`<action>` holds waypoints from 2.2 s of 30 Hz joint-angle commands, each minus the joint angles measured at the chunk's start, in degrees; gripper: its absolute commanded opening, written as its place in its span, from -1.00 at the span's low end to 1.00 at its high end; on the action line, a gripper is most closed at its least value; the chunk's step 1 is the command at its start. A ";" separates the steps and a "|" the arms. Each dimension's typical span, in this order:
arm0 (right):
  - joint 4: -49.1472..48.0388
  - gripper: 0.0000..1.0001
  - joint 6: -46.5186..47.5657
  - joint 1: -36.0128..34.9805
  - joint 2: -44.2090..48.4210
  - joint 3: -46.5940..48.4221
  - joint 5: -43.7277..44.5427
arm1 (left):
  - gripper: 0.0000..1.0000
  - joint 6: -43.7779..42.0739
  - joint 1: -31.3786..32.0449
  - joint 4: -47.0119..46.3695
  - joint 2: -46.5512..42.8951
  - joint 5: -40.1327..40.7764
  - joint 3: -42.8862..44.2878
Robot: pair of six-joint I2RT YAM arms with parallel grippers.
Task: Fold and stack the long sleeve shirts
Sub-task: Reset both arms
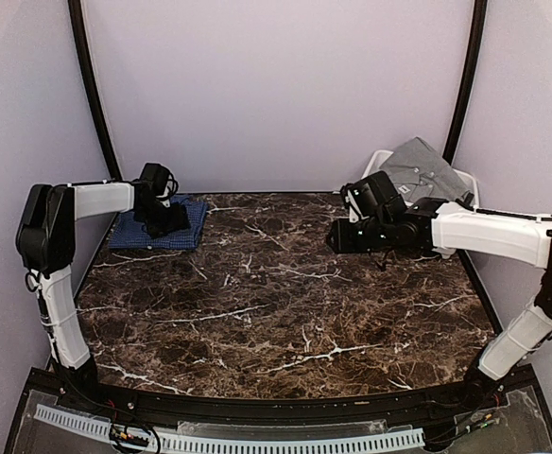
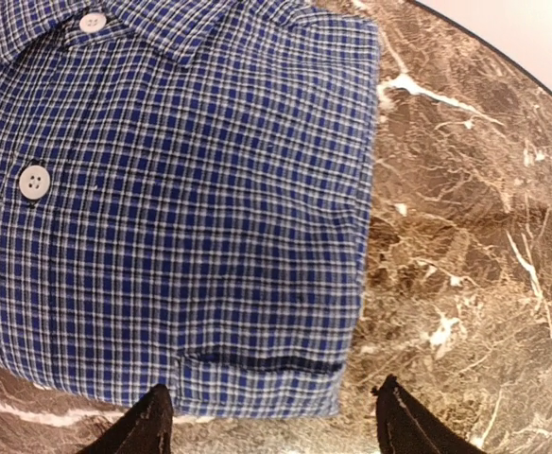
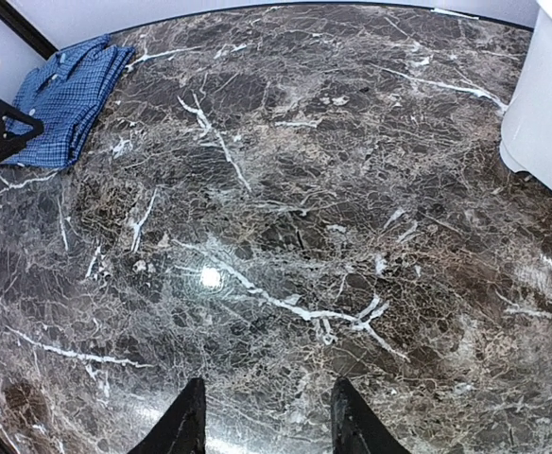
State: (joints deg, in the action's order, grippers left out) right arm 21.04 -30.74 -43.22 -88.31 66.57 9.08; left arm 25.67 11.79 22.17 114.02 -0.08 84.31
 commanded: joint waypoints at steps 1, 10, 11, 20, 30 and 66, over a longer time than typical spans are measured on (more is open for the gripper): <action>-3.31 -0.10 -0.63 -0.46 2.55 -0.76 1.79 | 0.47 -0.52 2.64 -2.98 -7.11 -5.14 -2.98; -6.67 0.65 -1.22 -0.28 5.55 -2.86 3.19 | 0.62 -2.85 9.36 -8.02 -18.30 -9.79 -9.95; -7.31 0.77 -1.33 -0.23 6.02 -3.36 3.28 | 0.63 -2.94 10.48 -9.10 -19.80 -10.10 -11.21; -13.37 0.97 -2.33 -0.11 10.46 -7.55 5.16 | 0.98 -3.53 17.01 -15.75 -27.28 -12.06 -18.46; -19.17 0.97 -1.94 -0.02 16.88 -12.32 8.30 | 0.98 -3.27 18.44 -20.43 -31.71 -13.16 -22.49; -20.77 0.97 -0.46 -0.01 20.26 -13.91 12.80 | 0.98 -4.85 18.44 -21.51 -32.01 -12.25 -22.15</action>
State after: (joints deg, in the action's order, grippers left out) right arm 2.57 -31.90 -43.22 -68.49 53.30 20.88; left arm 21.61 30.13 1.78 83.66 -12.47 61.98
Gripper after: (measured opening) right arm 0.986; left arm 0.990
